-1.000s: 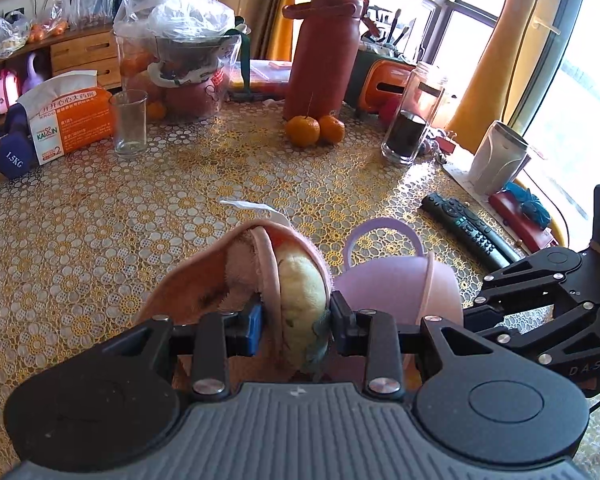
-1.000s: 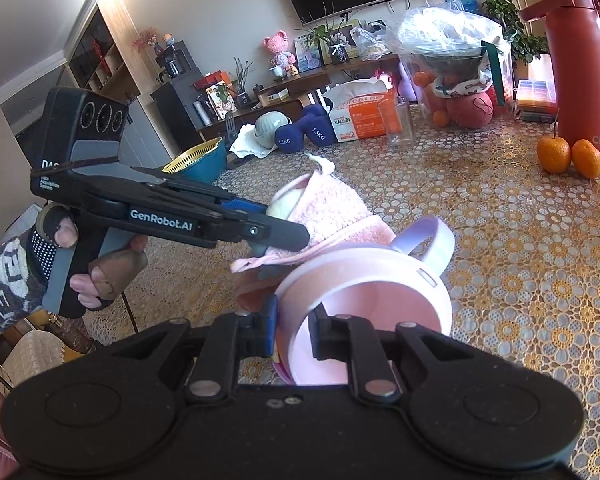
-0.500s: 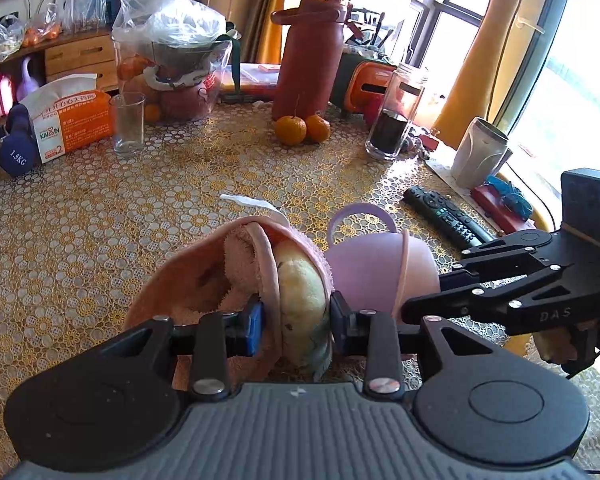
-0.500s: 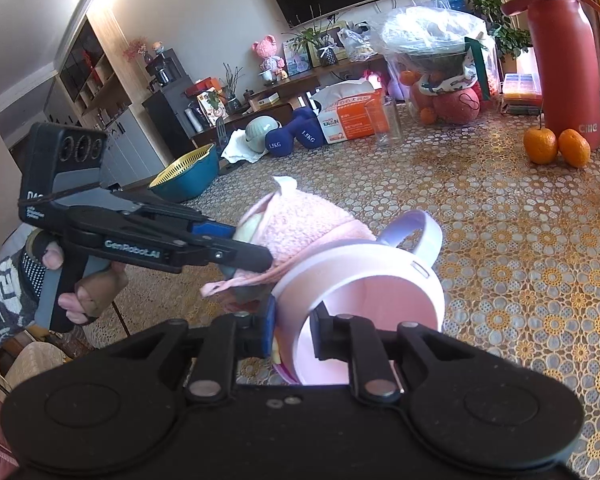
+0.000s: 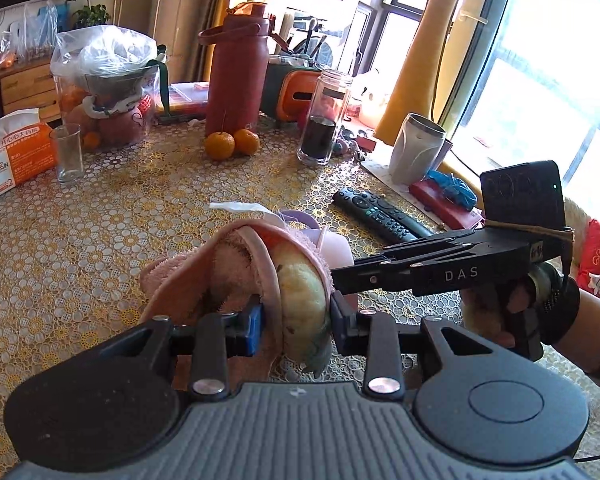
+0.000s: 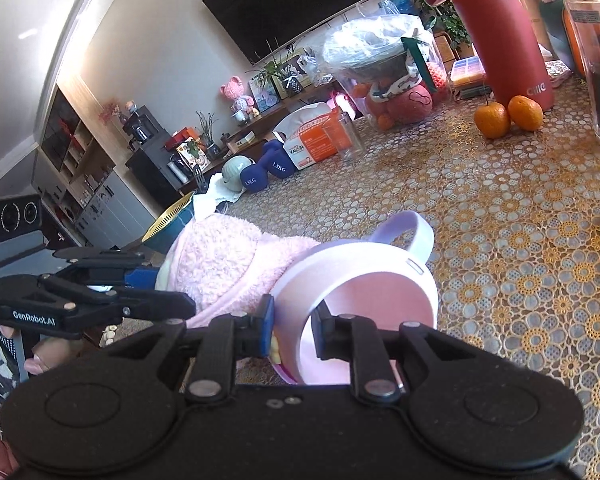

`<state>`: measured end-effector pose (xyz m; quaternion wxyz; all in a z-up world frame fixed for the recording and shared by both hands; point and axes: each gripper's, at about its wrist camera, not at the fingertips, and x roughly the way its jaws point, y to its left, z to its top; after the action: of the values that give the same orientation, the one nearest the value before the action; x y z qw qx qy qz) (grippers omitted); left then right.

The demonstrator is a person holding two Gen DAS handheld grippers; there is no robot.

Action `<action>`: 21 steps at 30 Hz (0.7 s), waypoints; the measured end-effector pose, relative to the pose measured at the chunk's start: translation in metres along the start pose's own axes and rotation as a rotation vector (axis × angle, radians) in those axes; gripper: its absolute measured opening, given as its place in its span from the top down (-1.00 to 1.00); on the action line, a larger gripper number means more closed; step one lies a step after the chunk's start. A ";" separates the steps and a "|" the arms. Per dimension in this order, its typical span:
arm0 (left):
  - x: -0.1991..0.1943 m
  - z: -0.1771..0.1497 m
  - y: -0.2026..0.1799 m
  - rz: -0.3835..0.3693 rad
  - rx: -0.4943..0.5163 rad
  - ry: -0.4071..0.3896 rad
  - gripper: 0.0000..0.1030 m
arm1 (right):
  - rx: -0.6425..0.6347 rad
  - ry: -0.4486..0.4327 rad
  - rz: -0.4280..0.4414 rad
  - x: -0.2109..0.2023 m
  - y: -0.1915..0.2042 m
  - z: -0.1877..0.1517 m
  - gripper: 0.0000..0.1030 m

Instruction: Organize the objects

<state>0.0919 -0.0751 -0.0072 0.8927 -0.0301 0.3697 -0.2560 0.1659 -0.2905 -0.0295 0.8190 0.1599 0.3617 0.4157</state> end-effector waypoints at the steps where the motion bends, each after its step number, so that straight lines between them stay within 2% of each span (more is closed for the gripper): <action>1: 0.002 0.001 0.001 -0.006 -0.006 -0.004 0.36 | 0.002 -0.003 -0.004 0.000 0.000 0.000 0.64; 10: 0.021 -0.003 0.015 0.026 -0.029 0.039 0.36 | 0.032 -0.024 -0.011 -0.006 -0.012 0.002 0.65; 21: 0.055 -0.016 0.032 0.066 -0.066 0.128 0.36 | 0.047 -0.031 -0.012 -0.008 -0.017 0.002 0.67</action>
<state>0.1281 -0.0719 -0.0621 0.8736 -0.0311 0.4351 -0.2156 0.1738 -0.3069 -0.0345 0.8229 0.1834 0.3596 0.3998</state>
